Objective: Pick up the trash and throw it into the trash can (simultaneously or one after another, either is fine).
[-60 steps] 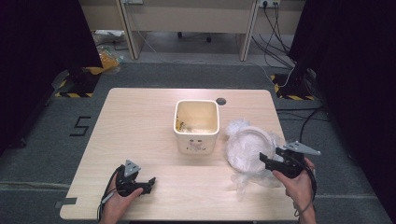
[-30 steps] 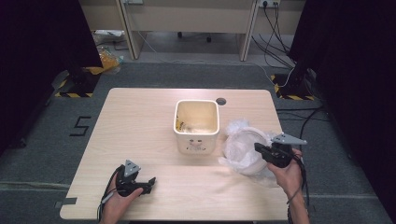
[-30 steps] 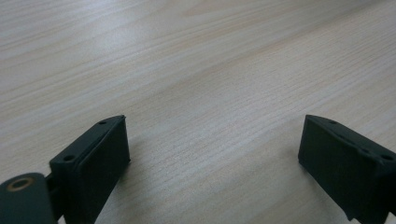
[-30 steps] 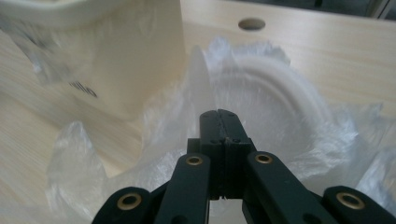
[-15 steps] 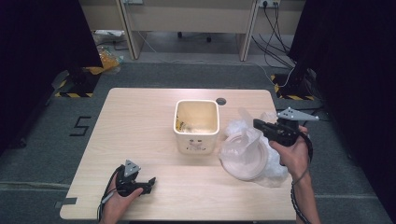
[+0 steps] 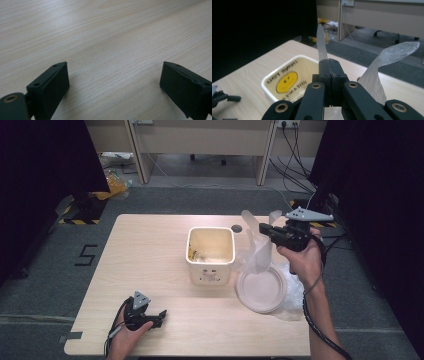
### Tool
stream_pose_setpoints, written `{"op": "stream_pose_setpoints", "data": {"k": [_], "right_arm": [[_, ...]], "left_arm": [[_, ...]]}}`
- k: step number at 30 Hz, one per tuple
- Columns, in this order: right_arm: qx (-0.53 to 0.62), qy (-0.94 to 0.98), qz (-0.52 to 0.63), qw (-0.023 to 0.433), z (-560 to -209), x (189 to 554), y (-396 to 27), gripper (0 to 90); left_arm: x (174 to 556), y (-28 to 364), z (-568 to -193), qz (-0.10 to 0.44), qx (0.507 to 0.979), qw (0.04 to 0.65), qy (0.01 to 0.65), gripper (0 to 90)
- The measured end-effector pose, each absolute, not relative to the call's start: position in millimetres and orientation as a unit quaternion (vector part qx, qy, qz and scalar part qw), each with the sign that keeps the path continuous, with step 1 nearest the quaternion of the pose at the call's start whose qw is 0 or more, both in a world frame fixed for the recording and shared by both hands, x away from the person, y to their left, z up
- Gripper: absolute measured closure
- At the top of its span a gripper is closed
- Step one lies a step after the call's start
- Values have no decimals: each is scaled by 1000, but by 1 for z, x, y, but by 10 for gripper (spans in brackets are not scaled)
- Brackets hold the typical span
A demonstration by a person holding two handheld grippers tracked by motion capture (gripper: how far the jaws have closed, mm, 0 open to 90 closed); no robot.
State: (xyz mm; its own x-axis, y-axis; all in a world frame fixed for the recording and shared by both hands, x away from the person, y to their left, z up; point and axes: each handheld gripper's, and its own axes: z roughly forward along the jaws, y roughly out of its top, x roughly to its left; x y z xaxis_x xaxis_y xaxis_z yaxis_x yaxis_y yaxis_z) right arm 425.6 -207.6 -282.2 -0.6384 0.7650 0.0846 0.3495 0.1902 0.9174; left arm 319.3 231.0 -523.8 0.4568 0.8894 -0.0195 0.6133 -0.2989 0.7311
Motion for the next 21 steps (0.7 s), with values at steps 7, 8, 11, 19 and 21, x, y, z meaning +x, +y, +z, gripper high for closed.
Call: {"op": "stream_pose_setpoints", "data": {"k": [7,8,11,19,21], "right_arm": [[353,744,529,204,-245,440,-176,900],[353,744,529,204,-245,440,-176,900],[346,744,537,194,-238,447,-160,900],[343,754,535,165,-243,467,-122,900],[344,755,534,162,-244,469,-118,900]], "left_arm": [[319,231,-524,200,781,345,481,79],[319,231,-524,200,781,345,481,79],[319,231,-524,201,780,346,481,79],[319,231,-524,201,780,345,481,79],[319,231,-524,201,780,346,481,79]]}}
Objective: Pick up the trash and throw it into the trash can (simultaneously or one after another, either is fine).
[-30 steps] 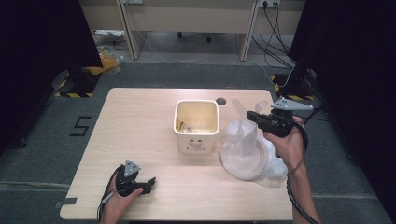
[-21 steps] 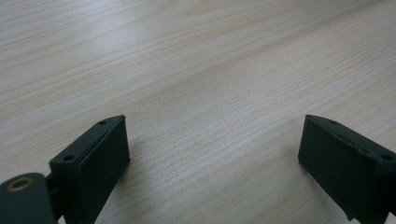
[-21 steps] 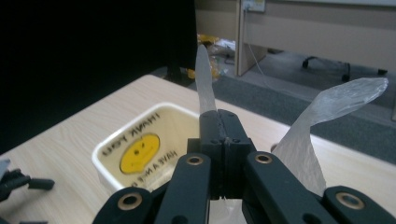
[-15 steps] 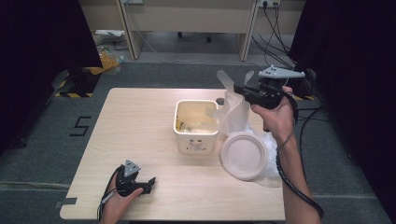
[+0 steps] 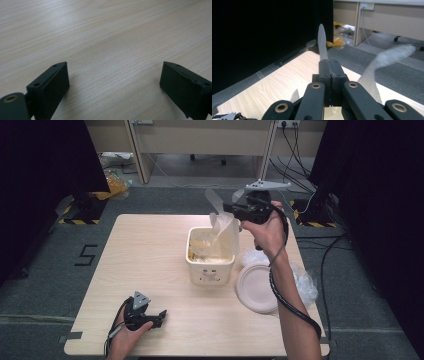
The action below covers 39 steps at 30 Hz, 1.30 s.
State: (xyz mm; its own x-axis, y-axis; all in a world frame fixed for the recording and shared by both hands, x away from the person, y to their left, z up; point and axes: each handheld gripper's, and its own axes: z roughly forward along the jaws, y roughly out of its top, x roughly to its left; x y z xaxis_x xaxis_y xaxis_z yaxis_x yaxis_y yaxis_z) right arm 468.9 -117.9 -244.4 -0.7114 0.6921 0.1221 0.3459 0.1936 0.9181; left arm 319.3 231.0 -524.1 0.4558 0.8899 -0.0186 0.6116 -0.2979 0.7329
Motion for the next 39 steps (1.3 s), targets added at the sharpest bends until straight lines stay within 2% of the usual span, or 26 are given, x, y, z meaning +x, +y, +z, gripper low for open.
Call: {"op": "stream_pose_setpoints", "data": {"k": [11,28,39], "right_arm": [[340,763,534,131,-256,485,-80,900],[338,763,536,127,-250,493,-68,900],[357,775,510,109,-289,500,-78,900]], "left_arm": [[319,231,-524,201,781,345,480,79],[319,231,-524,200,780,345,482,80],[319,231,-524,200,781,344,481,80]]}}
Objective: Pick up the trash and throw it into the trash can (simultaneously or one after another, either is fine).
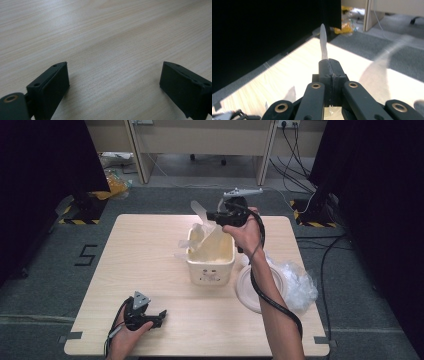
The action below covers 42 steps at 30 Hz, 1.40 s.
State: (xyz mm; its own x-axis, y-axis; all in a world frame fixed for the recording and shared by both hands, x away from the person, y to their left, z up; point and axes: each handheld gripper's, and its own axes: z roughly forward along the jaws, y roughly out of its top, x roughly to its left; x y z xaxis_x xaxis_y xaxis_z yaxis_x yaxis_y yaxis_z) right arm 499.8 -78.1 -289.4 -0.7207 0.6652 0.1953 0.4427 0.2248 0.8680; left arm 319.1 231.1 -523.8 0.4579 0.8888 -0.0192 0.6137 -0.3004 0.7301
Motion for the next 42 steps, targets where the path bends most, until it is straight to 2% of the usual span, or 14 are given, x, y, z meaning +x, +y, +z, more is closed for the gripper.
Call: {"op": "stream_pose_setpoints", "data": {"k": [12,22,28,30,37,42], "right_arm": [[390,803,436,118,-350,509,-94,900],[383,835,376,120,-375,509,-87,895],[372,857,337,118,-387,509,-81,862],[370,860,332,113,-388,509,-81,837],[375,848,355,121,-372,502,-88,608],[379,830,386,138,-348,491,-108,542]], "left_arm": [[319,231,-524,199,781,344,481,80],[319,231,-524,199,780,345,482,80],[319,231,-524,200,780,346,482,80],[319,231,-524,200,780,346,482,80],[319,231,-524,199,780,345,482,80],[319,231,-524,199,780,345,482,80]]}}
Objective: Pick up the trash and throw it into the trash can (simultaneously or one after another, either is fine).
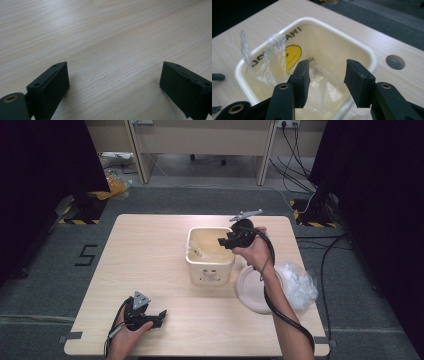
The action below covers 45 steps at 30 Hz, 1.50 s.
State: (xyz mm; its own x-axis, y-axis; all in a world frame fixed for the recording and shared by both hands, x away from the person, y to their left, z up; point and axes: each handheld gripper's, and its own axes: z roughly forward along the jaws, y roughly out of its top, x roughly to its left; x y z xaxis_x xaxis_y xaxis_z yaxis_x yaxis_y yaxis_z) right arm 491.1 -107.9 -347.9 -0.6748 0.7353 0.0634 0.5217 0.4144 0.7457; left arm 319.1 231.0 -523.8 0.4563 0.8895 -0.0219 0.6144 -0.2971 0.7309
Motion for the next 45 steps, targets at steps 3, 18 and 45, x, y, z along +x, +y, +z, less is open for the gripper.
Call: {"op": "stream_pose_setpoints", "data": {"k": [3,18,45], "right_arm": [[383,818,404,144,-338,483,-125,521],[435,786,412,152,-377,440,-230,506],[493,753,412,144,-437,427,-292,484]], "left_arm": [[319,231,-524,199,780,345,482,80],[313,210,-520,184,790,369,453,148],[349,-3,-511,97,861,405,292,192]]}}
